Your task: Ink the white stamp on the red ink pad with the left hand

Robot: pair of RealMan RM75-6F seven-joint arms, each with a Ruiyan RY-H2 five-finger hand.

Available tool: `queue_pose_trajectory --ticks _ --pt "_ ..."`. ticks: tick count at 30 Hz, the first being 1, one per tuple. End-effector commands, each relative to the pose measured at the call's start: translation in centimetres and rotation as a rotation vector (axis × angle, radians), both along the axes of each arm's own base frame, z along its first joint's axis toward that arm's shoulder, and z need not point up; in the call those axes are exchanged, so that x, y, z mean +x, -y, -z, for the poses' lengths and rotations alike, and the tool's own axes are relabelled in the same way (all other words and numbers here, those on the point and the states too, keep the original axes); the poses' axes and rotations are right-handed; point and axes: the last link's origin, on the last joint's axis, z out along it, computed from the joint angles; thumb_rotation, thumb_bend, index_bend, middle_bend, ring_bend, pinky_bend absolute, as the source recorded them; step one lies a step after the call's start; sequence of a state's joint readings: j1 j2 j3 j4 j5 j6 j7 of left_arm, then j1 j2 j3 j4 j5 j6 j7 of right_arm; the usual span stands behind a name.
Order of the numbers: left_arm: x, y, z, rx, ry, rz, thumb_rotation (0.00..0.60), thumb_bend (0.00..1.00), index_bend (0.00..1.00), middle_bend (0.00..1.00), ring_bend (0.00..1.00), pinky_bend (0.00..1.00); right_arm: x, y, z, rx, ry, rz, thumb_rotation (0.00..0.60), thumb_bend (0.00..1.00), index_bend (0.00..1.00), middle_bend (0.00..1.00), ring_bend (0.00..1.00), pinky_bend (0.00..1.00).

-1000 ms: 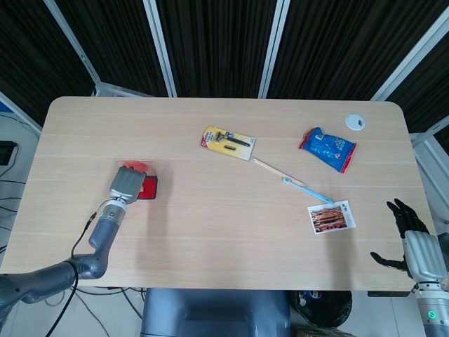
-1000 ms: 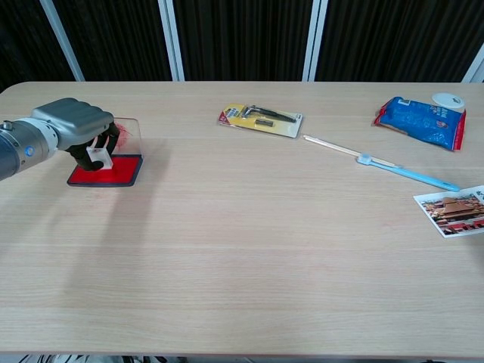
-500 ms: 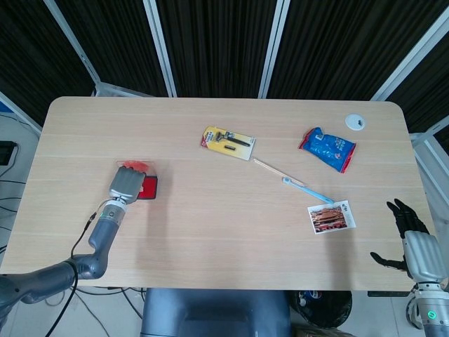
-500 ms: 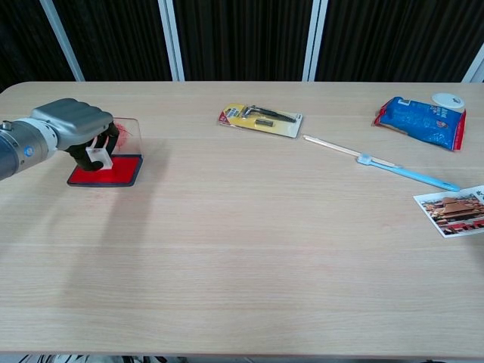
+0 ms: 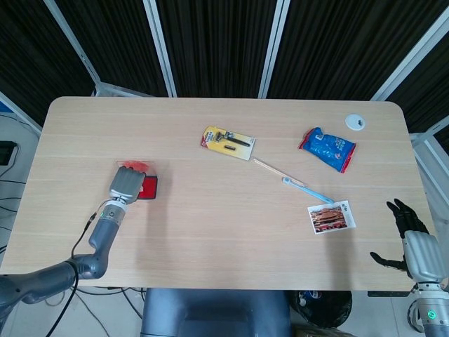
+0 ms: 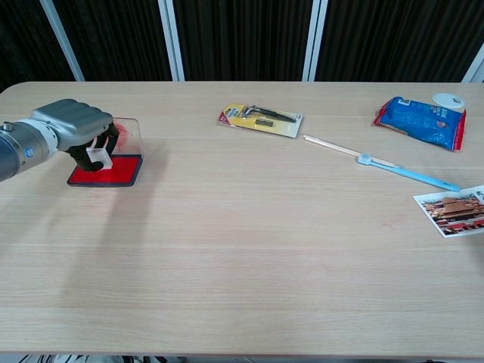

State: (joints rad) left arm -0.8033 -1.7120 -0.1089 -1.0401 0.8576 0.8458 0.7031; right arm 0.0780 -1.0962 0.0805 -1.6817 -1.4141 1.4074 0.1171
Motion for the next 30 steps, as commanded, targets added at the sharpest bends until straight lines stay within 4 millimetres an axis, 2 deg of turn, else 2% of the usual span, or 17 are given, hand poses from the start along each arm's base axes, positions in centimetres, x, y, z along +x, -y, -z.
queue_pose_trajectory --ticks 1,11,17,30 --pt "0.0 0.0 0.1 0.000 0.000 0.000 0.600 0.59 0.69 0.68 0.41 0.46 0.0 0.0 0.0 0.000 0.002 0.000 0.600 0.10 0.00 0.00 0.00 0.18" --pt "-0.4 0.1 0.3 -0.005 -0.011 -0.007 0.600 0.59 0.69 0.68 0.41 0.46 0.0 0.0 0.0 -0.002 0.006 -0.002 0.600 0.10 0.00 0.00 0.00 0.18" --pt "0.1 0.1 0.1 0.001 0.001 0.009 0.600 0.59 0.69 0.68 0.41 0.46 0.1 0.0 0.0 -0.002 0.007 -0.002 0.600 0.10 0.00 0.00 0.00 0.18" --pt "1.7 0.4 -2.1 0.026 0.030 0.062 0.600 0.59 0.69 0.68 0.41 0.46 0.1 0.1 -0.1 -0.003 0.009 -0.005 0.600 0.10 0.00 0.00 0.00 0.18"
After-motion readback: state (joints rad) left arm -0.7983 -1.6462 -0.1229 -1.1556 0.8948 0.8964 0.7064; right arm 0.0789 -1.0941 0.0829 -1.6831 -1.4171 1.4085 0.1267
